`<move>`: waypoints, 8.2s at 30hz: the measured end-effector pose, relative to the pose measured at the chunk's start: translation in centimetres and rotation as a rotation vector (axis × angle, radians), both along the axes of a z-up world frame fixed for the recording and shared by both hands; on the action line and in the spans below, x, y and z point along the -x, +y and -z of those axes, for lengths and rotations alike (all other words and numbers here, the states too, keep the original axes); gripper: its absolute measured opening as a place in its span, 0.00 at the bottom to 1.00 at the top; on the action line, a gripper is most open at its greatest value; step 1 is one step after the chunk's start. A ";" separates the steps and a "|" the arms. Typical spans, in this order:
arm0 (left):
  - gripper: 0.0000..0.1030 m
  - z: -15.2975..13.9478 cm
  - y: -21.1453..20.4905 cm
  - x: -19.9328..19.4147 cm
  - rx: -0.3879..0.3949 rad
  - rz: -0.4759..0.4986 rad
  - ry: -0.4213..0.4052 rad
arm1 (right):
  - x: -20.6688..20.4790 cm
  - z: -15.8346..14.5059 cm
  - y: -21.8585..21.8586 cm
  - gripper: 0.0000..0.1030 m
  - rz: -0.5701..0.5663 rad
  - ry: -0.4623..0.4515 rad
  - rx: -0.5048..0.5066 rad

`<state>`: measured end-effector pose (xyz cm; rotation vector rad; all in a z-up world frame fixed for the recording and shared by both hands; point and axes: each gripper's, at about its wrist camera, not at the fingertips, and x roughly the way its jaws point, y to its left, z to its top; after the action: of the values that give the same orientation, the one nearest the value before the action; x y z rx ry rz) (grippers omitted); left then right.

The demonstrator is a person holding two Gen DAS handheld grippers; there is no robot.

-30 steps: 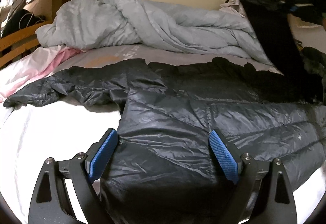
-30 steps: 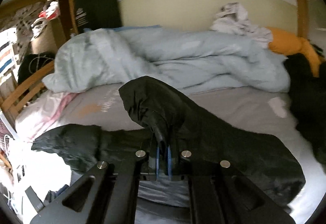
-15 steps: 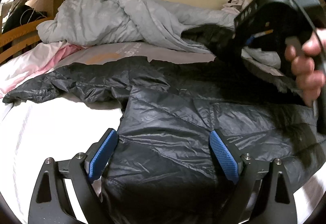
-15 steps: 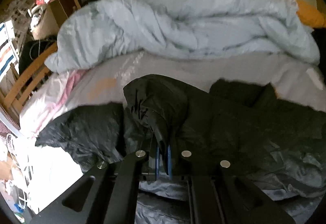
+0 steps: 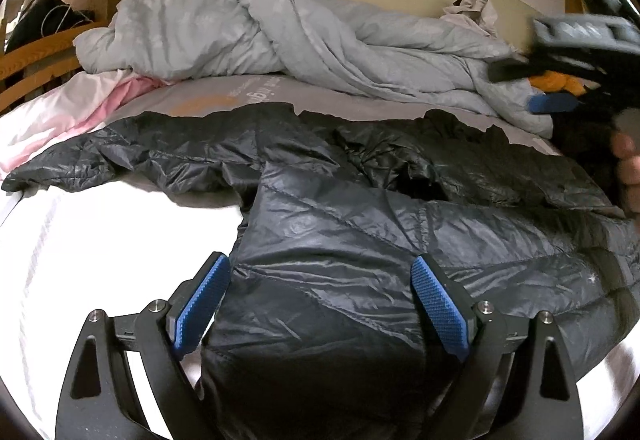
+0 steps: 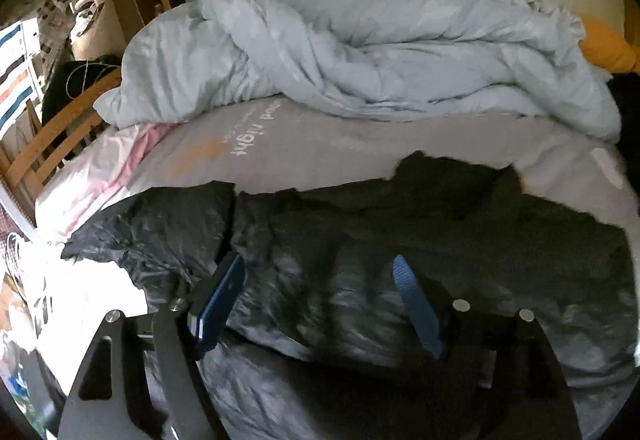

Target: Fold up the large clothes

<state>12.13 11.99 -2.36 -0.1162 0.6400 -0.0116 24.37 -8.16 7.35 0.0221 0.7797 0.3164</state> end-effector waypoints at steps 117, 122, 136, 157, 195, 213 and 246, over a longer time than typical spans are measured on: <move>0.67 1.3 33.8 -2.3 0.755 -0.552 0.034 | 18.5 3.8 -28.8 0.82 0.573 -0.258 0.269; 0.03 0.8 33.5 -2.8 0.718 -0.514 -0.004 | 18.1 4.4 -28.9 0.82 0.570 -0.228 0.262; 0.02 -11.5 11.5 -1.9 0.275 0.109 -0.300 | 16.6 6.0 -26.3 0.82 0.513 -0.162 0.267; 0.02 -13.6 -24.3 -7.5 0.127 0.524 -0.168 | 17.1 4.5 -32.3 0.82 0.585 -0.118 0.099; 0.76 -7.6 -4.9 -5.6 -0.016 0.163 -0.094 | 10.6 3.0 -30.1 0.82 0.344 -0.043 -0.075; 0.92 0.3 -1.7 -14.6 -0.049 0.057 0.316 | 3.1 4.7 -29.6 0.08 0.378 -0.077 0.107; 1.00 -5.9 3.5 0.3 -0.007 0.111 -0.060 | 18.1 1.9 -28.8 0.89 0.472 -0.213 0.157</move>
<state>11.79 15.49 3.55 -0.0732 0.5859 -0.1190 6.31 -36.98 5.47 0.0232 0.5648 -0.1887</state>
